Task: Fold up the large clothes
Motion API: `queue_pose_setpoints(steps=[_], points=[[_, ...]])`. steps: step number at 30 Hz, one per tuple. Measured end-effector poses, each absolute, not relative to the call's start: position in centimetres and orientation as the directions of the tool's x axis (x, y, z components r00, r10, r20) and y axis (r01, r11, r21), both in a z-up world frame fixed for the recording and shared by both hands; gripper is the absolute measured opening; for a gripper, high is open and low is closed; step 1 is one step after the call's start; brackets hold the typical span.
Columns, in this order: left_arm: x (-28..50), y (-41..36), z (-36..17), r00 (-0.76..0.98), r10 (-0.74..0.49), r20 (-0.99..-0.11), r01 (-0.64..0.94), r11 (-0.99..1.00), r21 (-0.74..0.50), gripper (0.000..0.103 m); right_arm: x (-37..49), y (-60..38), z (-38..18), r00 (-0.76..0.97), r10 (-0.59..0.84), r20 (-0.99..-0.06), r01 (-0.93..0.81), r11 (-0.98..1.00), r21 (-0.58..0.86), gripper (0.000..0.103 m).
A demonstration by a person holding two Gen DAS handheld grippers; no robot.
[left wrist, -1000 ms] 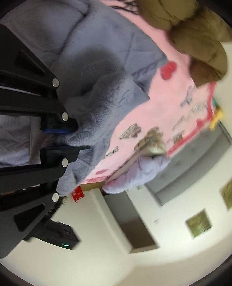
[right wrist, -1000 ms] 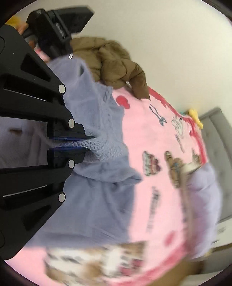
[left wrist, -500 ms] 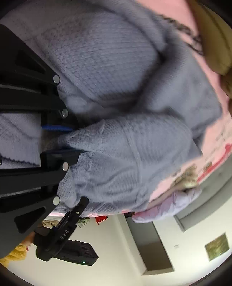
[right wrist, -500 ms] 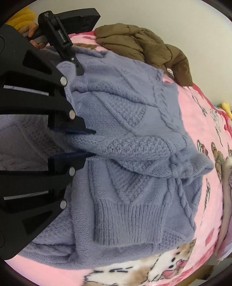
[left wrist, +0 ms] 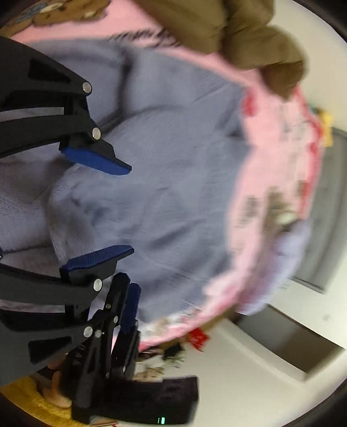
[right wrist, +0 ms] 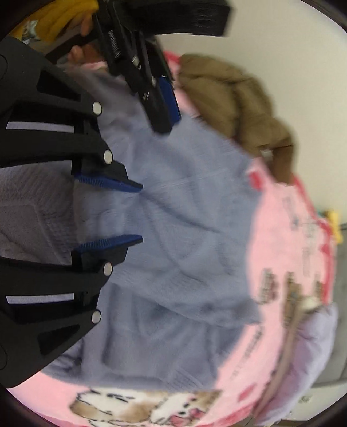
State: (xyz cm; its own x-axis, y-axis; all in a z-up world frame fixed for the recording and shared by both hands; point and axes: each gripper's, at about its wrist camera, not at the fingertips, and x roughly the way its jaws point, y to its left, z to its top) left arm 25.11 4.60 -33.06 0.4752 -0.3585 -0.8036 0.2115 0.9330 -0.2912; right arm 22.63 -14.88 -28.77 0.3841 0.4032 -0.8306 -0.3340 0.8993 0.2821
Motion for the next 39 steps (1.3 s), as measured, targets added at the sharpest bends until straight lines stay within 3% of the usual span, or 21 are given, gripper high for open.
queue_pose_setpoints(steps=[2, 5, 16, 19, 21, 22, 25, 26, 29, 31, 33, 39], points=[[24.9, 4.4, -34.2, 0.476, -0.341, -0.811, 0.202, 0.94, -0.277, 0.054, 21.6, -14.6, -29.4, 0.377, 0.377, -0.846, -0.319, 0.91, 0.264, 0.03], [23.6, 4.2, -35.0, 0.467, -0.344, -0.814, 0.227, 0.937, -0.266, 0.054, 19.8, -15.0, -30.4, 0.362, 0.362, -0.859, -0.304, 0.917, 0.258, 0.041], [23.0, 5.1, -38.6, 0.377, -0.332, -0.865, 0.194, 0.941, -0.277, 0.054, 20.0, -14.0, -33.9, 0.279, 0.317, -0.907, -0.304, 0.925, 0.23, 0.051], [22.3, 5.3, -36.7, 0.409, -0.335, -0.849, 0.207, 0.94, -0.271, 0.054, 19.7, -15.7, -31.4, 0.317, 0.442, -0.839, -0.291, 0.888, 0.357, 0.052], [21.6, 5.8, -34.7, 0.468, -0.336, -0.818, 0.208, 0.941, -0.268, 0.054, 19.4, -17.5, -29.0, 0.379, 0.503, -0.777, -0.284, 0.862, 0.42, 0.07], [21.3, 6.0, -33.3, 0.511, -0.328, -0.795, 0.211, 0.944, -0.255, 0.054, 19.4, -19.0, -27.4, 0.435, 0.53, -0.728, -0.275, 0.848, 0.453, 0.074], [21.1, 5.3, -30.5, 0.597, -0.311, -0.74, 0.25, 0.948, -0.197, 0.054, 21.4, -22.7, -25.1, 0.528, 0.53, -0.663, -0.22, 0.84, 0.497, 0.074], [21.3, 4.7, -29.9, 0.61, -0.325, -0.723, 0.275, 0.942, -0.191, 0.054, 22.6, -23.7, -25.1, 0.537, 0.515, -0.669, -0.19, 0.846, 0.498, 0.07], [22.4, 2.8, -30.0, 0.586, -0.383, -0.714, 0.316, 0.92, -0.234, 0.054, 27.0, -26.2, -26.7, 0.518, 0.478, -0.709, -0.123, 0.862, 0.492, 0.035], [23.5, 1.4, -32.0, 0.513, -0.395, -0.762, 0.32, 0.912, -0.257, 0.054, 29.7, -26.7, -28.3, 0.492, 0.498, -0.714, -0.112, 0.85, 0.515, 0.028], [24.2, 1.2, -34.4, 0.453, -0.392, -0.801, 0.283, 0.915, -0.288, 0.054, 31.6, -26.0, -29.7, 0.451, 0.5, -0.74, -0.109, 0.853, 0.51, 0.012], [23.8, 2.8, -36.7, 0.45, -0.365, -0.815, 0.172, 0.931, -0.321, 0.054, 31.2, -22.2, -30.7, 0.384, 0.458, -0.802, -0.234, 0.888, 0.396, 0.012]])
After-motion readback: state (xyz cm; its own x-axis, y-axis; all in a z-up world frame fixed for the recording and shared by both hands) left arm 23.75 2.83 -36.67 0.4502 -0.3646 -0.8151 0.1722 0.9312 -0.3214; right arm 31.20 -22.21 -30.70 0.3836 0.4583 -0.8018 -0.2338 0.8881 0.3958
